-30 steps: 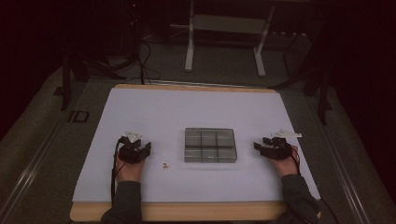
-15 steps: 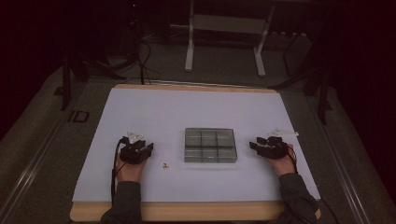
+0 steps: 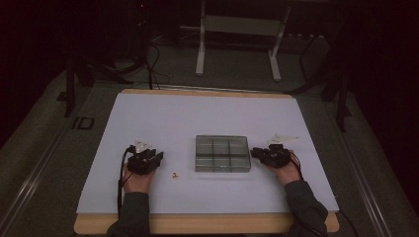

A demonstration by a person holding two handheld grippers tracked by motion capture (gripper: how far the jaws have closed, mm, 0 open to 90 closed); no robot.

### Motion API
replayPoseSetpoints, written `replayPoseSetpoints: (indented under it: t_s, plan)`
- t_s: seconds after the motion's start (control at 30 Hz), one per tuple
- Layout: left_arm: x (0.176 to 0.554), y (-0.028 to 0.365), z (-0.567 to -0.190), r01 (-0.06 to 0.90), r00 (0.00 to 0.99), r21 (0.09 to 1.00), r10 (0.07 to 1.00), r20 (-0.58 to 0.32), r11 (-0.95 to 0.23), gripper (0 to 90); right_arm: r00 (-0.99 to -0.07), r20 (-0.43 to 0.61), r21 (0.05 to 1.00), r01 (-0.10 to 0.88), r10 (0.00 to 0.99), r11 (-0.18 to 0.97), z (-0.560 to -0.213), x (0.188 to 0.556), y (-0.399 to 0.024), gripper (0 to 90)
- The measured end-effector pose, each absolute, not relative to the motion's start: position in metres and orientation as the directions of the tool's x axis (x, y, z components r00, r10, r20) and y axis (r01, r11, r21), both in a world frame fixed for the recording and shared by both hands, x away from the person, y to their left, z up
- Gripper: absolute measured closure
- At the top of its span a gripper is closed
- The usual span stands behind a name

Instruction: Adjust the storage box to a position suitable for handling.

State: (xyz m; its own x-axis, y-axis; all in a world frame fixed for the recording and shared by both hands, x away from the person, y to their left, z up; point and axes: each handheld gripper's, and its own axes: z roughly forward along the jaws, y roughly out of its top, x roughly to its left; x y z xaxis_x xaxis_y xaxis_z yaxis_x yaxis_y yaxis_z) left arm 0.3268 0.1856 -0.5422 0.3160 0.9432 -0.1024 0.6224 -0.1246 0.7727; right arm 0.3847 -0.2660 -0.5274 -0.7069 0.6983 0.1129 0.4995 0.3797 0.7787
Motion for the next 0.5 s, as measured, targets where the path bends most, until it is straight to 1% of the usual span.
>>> replayPoseSetpoints:
  t_s: [0.17,0.37,0.5]
  plan:
    - [0.326,0.185,-0.542,0.618,0.322,0.774,0.942,-0.093,-0.135,66.1,-0.723,0.121,0.769,0.502,0.681,0.396,-0.53,0.385,-0.26,85.6]
    - [0.327,0.184,-0.543,0.618,0.33,0.773,0.94,-0.089,-0.144,66.3,-0.717,0.13,0.767,0.51,0.685,0.388,-0.529,0.385,-0.257,88.5]
    - [0.327,0.183,-0.543,0.619,0.333,0.77,0.94,-0.078,-0.156,66.3,-0.723,0.132,0.767,0.508,0.678,0.393,-0.529,0.387,-0.252,88.8]
